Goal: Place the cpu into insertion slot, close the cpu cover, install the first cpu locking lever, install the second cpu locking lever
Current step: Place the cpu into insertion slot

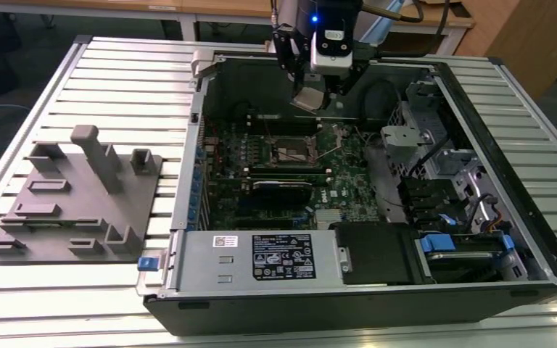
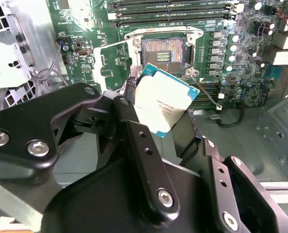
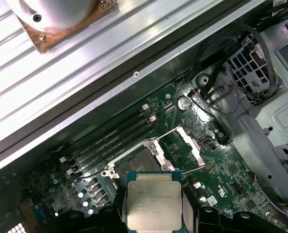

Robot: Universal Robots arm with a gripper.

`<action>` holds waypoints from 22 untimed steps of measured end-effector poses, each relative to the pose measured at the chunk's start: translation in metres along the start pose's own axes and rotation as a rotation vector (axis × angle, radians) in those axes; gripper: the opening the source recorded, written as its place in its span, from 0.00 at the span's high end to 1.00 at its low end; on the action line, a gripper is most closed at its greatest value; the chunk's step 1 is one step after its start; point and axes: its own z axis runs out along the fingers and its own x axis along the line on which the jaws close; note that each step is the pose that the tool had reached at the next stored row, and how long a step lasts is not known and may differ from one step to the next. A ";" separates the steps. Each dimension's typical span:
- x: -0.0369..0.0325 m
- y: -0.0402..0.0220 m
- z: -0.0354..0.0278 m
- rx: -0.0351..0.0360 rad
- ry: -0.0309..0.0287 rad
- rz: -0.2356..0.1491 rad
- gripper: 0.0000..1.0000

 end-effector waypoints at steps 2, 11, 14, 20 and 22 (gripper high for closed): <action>0.0000 0.0000 0.0000 0.0000 0.0000 0.000 0.46; 0.0000 0.0000 0.0003 -0.0003 -0.0018 0.021 0.46; 0.0000 -0.0001 0.0008 -0.0010 -0.0051 0.059 0.46; -0.0001 -0.0002 0.0016 -0.0023 -0.0123 0.144 0.46; 0.0000 -0.0002 0.0017 -0.0024 -0.0124 0.145 0.46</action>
